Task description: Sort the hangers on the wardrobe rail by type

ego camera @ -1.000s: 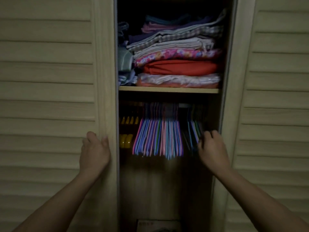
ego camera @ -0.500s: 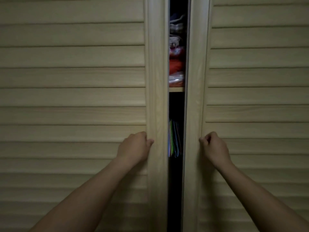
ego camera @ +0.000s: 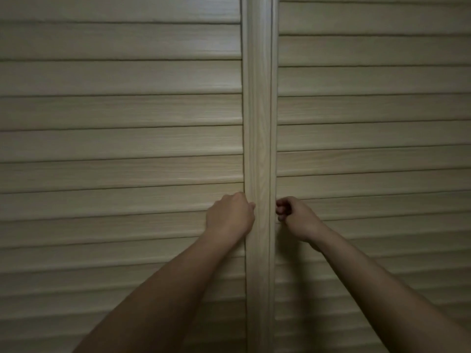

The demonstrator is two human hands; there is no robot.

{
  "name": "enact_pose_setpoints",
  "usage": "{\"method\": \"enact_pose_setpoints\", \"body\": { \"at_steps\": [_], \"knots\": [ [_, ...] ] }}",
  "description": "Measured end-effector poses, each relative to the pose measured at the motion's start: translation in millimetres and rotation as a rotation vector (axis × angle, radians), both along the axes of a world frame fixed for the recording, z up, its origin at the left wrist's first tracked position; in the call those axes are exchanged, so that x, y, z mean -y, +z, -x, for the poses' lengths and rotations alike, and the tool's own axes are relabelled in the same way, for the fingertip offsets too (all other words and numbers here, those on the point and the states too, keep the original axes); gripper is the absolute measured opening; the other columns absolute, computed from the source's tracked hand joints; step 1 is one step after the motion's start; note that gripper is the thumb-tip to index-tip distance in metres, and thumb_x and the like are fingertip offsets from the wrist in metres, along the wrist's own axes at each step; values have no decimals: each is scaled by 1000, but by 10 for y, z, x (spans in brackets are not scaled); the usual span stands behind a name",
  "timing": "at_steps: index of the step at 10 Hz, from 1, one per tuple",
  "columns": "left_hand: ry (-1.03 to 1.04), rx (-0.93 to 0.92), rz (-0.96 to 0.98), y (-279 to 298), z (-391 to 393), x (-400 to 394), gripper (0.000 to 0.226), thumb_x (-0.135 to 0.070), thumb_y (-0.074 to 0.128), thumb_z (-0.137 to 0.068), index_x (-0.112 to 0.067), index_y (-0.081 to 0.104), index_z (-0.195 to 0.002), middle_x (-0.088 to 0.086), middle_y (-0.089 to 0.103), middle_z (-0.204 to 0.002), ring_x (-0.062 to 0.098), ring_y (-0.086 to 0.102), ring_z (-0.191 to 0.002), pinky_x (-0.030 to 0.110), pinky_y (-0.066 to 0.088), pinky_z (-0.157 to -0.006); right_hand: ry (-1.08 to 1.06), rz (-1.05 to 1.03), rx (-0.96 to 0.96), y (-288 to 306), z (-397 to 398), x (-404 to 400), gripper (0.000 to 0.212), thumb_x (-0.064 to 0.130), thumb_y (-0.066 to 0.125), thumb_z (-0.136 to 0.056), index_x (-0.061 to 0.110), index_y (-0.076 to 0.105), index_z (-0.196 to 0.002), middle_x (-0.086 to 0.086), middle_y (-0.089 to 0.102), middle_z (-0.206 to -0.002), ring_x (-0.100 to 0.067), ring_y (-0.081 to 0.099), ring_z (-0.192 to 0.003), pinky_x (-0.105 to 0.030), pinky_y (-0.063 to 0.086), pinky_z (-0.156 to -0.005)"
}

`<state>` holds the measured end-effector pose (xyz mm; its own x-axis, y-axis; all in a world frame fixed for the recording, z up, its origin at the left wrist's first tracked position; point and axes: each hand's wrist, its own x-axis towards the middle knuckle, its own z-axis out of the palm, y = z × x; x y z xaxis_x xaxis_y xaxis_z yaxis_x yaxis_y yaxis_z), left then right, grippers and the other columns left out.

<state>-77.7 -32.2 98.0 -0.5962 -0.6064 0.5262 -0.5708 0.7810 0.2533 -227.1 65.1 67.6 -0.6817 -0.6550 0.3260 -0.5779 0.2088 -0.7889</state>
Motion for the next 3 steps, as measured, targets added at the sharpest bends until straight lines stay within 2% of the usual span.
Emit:
{"method": "enact_pose_setpoints", "body": {
  "at_steps": [1, 2, 3],
  "knots": [
    [6, 6, -4, -7, 1, -28, 38, -46, 43, -102, -15, 61, -116, 12, 65, -115, 35, 61, -105, 36, 37, -74, -36, -30, -16, 23, -47, -89, 38, -5, 42, -85, 12, 61, -113, -7, 66, -99, -33, 62, -102, -50, 49, -97],
    [-3, 30, -50, 4, -10, -19, 38, -47, 43, -101, -16, 59, -117, 12, 64, -117, 35, 61, -107, 36, 38, -74, -104, -92, -109, 158, -221, -187, 42, 1, 47, -90, 9, 55, -129, -10, 64, -121, -28, 59, -112, -38, 48, -98],
    [-33, 90, -45, 105, -119, -34, 40, -51, 41, -101, -18, 60, -113, 11, 65, -115, 33, 62, -103, 38, 43, -76, -251, 25, -306, 383, -461, -174, 44, 8, 54, -87, 13, 52, -131, -10, 55, -128, -29, 56, -115, -38, 48, -96]
  ]
}}
